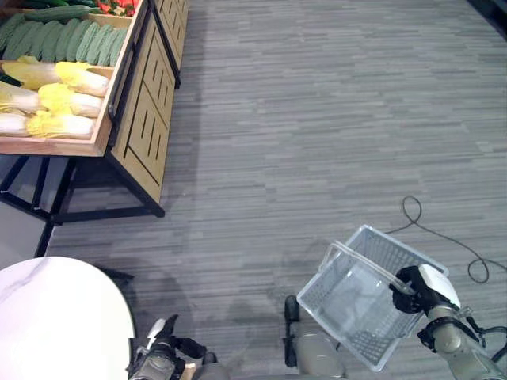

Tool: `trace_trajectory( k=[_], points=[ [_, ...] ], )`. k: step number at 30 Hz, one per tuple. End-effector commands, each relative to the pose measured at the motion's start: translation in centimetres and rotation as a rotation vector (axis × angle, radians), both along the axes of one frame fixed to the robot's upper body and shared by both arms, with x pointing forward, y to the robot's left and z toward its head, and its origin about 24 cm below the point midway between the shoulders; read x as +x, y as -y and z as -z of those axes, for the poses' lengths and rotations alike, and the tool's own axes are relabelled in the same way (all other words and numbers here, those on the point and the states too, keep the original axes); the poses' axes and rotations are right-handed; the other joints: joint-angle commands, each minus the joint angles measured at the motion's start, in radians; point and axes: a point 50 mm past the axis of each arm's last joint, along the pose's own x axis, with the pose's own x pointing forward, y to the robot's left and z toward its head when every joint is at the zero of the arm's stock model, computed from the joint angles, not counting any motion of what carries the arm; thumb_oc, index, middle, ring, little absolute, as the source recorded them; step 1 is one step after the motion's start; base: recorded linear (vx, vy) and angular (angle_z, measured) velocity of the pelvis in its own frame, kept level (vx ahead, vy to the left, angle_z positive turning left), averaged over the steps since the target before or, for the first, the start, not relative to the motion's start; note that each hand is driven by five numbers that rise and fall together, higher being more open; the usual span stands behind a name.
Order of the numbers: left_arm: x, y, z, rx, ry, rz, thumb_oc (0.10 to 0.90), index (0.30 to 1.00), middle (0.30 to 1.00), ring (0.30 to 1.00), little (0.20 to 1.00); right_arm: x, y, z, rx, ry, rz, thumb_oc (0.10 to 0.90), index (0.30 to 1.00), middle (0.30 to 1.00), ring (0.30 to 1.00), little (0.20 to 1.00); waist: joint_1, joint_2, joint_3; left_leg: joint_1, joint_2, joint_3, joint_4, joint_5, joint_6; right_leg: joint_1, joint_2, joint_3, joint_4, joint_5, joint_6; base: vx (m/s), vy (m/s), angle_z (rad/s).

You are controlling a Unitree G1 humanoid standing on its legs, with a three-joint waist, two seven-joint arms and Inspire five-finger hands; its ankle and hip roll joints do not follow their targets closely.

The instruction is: Get the vegetables into the basket

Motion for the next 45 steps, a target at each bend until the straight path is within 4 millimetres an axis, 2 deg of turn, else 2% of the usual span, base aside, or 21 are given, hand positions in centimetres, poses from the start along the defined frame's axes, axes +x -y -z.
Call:
trace_trajectory(
  k=[1, 3, 6, 8, 9, 11, 12, 14, 16, 17, 20, 21, 22, 24, 27, 29, 34, 37, 38, 42, 45],
  points=[
    [0.7, -4.2, -1.5, 0.130, 0.033, -0.040, 0.900, 1.000, 1.000, 1.000, 1.000, 2.6, 1.8, -6.2, -0.072, 0.314, -0.001, 0.400, 0.300, 0.300, 0.300, 0.300, 0.009, -0.051, -0.006, -0.045, -0.096, 0.014, 0.243, 0.080, 0.040, -0.041, -0.044, 0.039, 0.073, -0.021, 0.043, 0.17, -0.183, 0.15],
    [0.7, -4.1, -1.5, 0.128, 0.034, -0.053, 0.900, 1.000, 1.000, 1.000, 1.000, 2.4, 2.1, -6.5, -0.083, 0.322, 0.010, 0.400, 0.300, 0.300, 0.300, 0.300, 0.017, -0.054, 0.003, -0.084, -0.094, 0.019, 0.246, 0.096, 0.044, -0.023, -0.051, 0.028, 0.067, -0.031, 0.039, 0.18, -0.158, 0.20],
    [0.9, -3.5, -1.3, 0.123, 0.032, -0.040, 0.900, 1.000, 1.000, 1.000, 1.000, 2.4, 2.6, -6.9, -0.088, 0.352, 0.043, 0.400, 0.300, 0.300, 0.300, 0.300, 0.041, -0.067, 0.029, -0.237, -0.136, 0.048, 0.148, 0.001, 0.076, 0.030, -0.075, 0.022, 0.048, -0.064, 0.053, 0.20, -0.060, 0.37],
    [0.8, -3.4, -1.2, 0.124, 0.028, -0.040, 0.900, 1.000, 1.000, 1.000, 1.000, 2.5, 2.5, -6.8, -0.082, 0.353, 0.042, 0.400, 0.300, 0.300, 0.300, 0.300, 0.047, -0.070, 0.029, -0.259, -0.143, 0.044, 0.122, -0.011, 0.081, 0.034, -0.078, 0.028, 0.048, -0.071, 0.055, 0.18, 0.054, 0.29],
    [0.5, -3.4, -1.1, 0.128, 0.020, -0.038, 0.900, 1.000, 1.000, 1.000, 1.000, 2.7, 2.3, -6.7, -0.087, 0.355, 0.037, 0.400, 0.300, 0.300, 0.300, 0.300, 0.070, -0.055, 0.028, -0.322, -0.125, 0.022, 0.000, 0.072, 0.073, 0.064, -0.063, 0.044, 0.048, -0.092, 0.060, 0.27, 0.131, 0.18],
    [0.2, -3.4, -1.0, 0.135, 0.008, -0.027, 0.900, 1.000, 1.000, 1.000, 1.000, 2.7, 2.1, -6.2, -0.076, 0.345, 0.042, 0.400, 0.300, 0.300, 0.300, 0.300, 0.086, -0.049, 0.022, -0.369, -0.102, 0.040, -0.089, 0.140, 0.062, 0.112, -0.056, 0.060, 0.041, -0.117, 0.062, 0.35, 0.175, -0.14],
    [-0.1, -3.5, -0.9, 0.138, -0.003, -0.021, 0.900, 1.000, 1.000, 1.000, 1.000, 2.7, 1.9, -6.0, -0.071, 0.337, 0.036, 0.400, 0.300, 0.300, 0.300, 0.300, 0.095, -0.052, 0.017, -0.362, -0.093, 0.058, -0.105, 0.159, 0.058, 0.134, -0.059, 0.072, 0.037, -0.123, 0.066, 0.22, 0.112, -0.30],
    [-0.4, -3.5, -0.8, 0.138, -0.018, -0.012, 0.900, 1.000, 1.000, 1.000, 1.000, 2.6, 1.7, -5.6, -0.065, 0.316, 0.032, 0.400, 0.300, 0.300, 0.300, 0.300, 0.096, -0.051, 0.010, -0.335, -0.087, 0.085, -0.108, 0.146, 0.064, 0.142, -0.059, 0.078, 0.045, -0.136, 0.070, 0.25, 0.192, -0.47],
    [-0.9, -3.3, -0.6, 0.132, -0.038, 0.001, 0.900, 1.000, 1.000, 1.000, 1.000, 2.7, 1.3, -5.2, -0.061, 0.300, 0.019, 0.400, 0.300, 0.300, 0.300, 0.300, 0.102, -0.056, -0.002, -0.314, -0.106, 0.100, -0.117, 0.148, 0.077, 0.148, -0.076, 0.086, 0.055, -0.132, 0.087, 0.31, 0.307, -0.49],
    [-0.9, -3.2, -0.5, 0.133, -0.046, 0.016, 0.900, 1.000, 1.000, 1.000, 1.000, 2.8, 0.9, -4.8, -0.043, 0.299, 0.029, 0.400, 0.300, 0.300, 0.300, 0.300, 0.099, -0.067, -0.006, -0.298, -0.126, 0.120, -0.112, 0.131, 0.093, 0.144, -0.101, 0.098, 0.080, -0.103, 0.105, 0.16, 0.201, -0.31],
    [-0.9, -3.3, -0.6, 0.139, -0.044, 0.028, 0.900, 1.000, 1.000, 1.000, 1.000, 3.1, 0.6, -4.6, -0.038, 0.301, 0.027, 0.400, 0.300, 0.300, 0.300, 0.300, 0.099, -0.074, -0.007, -0.285, -0.136, 0.134, -0.113, 0.118, 0.104, 0.132, -0.113, 0.109, 0.098, -0.080, 0.117, 0.16, 0.237, -0.15],
    [-0.4, -3.3, -0.8, 0.139, -0.031, 0.042, 0.900, 1.000, 1.000, 1.000, 1.000, 3.5, 0.0, -4.1, -0.020, 0.292, 0.018, 0.400, 0.300, 0.300, 0.300, 0.300, 0.102, -0.087, -0.011, -0.267, -0.159, 0.143, -0.115, 0.094, 0.126, 0.127, -0.136, 0.127, 0.118, -0.026, 0.134, 0.19, 0.262, -0.10],
    [-0.3, -3.4, -0.9, 0.141, -0.024, 0.039, 0.900, 1.000, 1.000, 1.000, 1.000, 3.8, -0.3, -3.9, -0.017, 0.291, 0.015, 0.400, 0.300, 0.300, 0.300, 0.300, 0.104, -0.091, -0.009, -0.261, -0.165, 0.147, -0.116, 0.088, 0.134, 0.112, -0.141, 0.135, 0.143, -0.009, 0.136, 0.27, 0.423, -0.32],
    [0.1, -4.3, -1.4, 0.165, -0.004, 0.018, 0.900, 1.000, 1.000, 1.000, 1.000, 5.1, -1.6, -3.5, 0.007, 0.294, -0.017, 0.400, 0.300, 0.300, 0.300, 0.300, 0.109, -0.096, 0.011, -0.220, -0.183, 0.160, -0.124, 0.055, 0.169, 0.046, -0.144, 0.133, 0.300, 0.081, 0.145, 0.20, 0.379, -0.23],
    [0.1, -4.7, -1.5, 0.175, -0.002, 0.012, 0.900, 1.000, 1.000, 1.000, 1.000, 5.0, -1.9, -2.8, 0.023, 0.270, -0.009, 0.400, 0.300, 0.300, 0.300, 0.300, 0.109, -0.095, 0.023, -0.185, -0.184, 0.170, -0.136, 0.042, 0.179, 0.013, -0.142, 0.109, 0.365, 0.103, 0.146, 0.13, 0.174, -0.18],
    [0.4, -4.9, -1.7, 0.180, 0.006, 0.013, 0.900, 1.000, 1.000, 1.000, 1.000, 4.6, -1.8, -2.1, 0.035, 0.246, 0.007, 0.400, 0.300, 0.300, 0.300, 0.300, 0.097, -0.092, 0.030, -0.152, -0.187, 0.167, -0.156, 0.037, 0.183, -0.026, -0.114, 0.107, 0.385, 0.099, 0.139, 0.19, 0.157, -0.06],
    [2.2, -4.9, -2.4, 0.185, 0.059, 0.025, 0.900, 1.000, 1.000, 1.000, 1.000, 3.9, -1.3, -1.1, 0.058, 0.214, 0.064, 0.400, 0.300, 0.300, 0.300, 0.300, 0.066, -0.087, 0.050, -0.102, -0.204, 0.145, -0.160, -0.003, 0.175, -0.106, -0.085, 0.085, 0.234, 0.069, 0.130, 0.19, 0.041, 0.18],
    [3.1, -4.9, -2.8, 0.186, 0.094, 0.024, 0.900, 1.000, 1.000, 1.000, 1.000, 3.4, -1.2, -0.5, 0.062, 0.186, 0.079, 0.400, 0.300, 0.300, 0.300, 0.300, 0.044, -0.092, 0.059, -0.069, -0.215, 0.113, -0.123, -0.053, 0.169, -0.133, -0.080, 0.116, 0.103, 0.086, 0.140, 0.33, -0.062, 0.29],
    [3.5, -4.9, -3.1, 0.189, 0.109, 0.026, 0.900, 1.000, 1.000, 1.000, 1.000, 3.0, -1.1, -0.2, 0.065, 0.171, 0.091, 0.400, 0.300, 0.300, 0.300, 0.300, 0.026, -0.095, 0.060, -0.043, -0.220, 0.083, -0.108, -0.083, 0.165, -0.171, -0.081, 0.158, 0.034, 0.113, 0.151, 0.34, -0.083, 0.41],
    [3.1, -5.0, -2.9, 0.190, 0.097, 0.023, 0.900, 1.000, 1.000, 1.000, 1.000, 2.2, -0.5, 0.5, 0.061, 0.133, 0.120, 0.400, 0.300, 0.300, 0.300, 0.300, 0.010, -0.095, 0.052, 0.025, -0.220, 0.037, -0.090, -0.139, 0.149, -0.187, -0.096, 0.151, -0.020, 0.145, 0.165, 0.35, -0.105, 0.45],
    [2.1, -4.9, -2.3, 0.188, 0.055, 0.013, 0.900, 1.000, 1.000, 1.000, 1.000, 1.7, -0.1, 0.8, 0.055, 0.109, 0.134, 0.400, 0.300, 0.300, 0.300, 0.300, 0.005, -0.091, 0.022, 0.071, -0.204, 0.012, -0.082, -0.140, 0.130, -0.163, -0.081, 0.134, 0.008, 0.134, 0.149, 0.36, -0.146, 0.53]
  ],
)
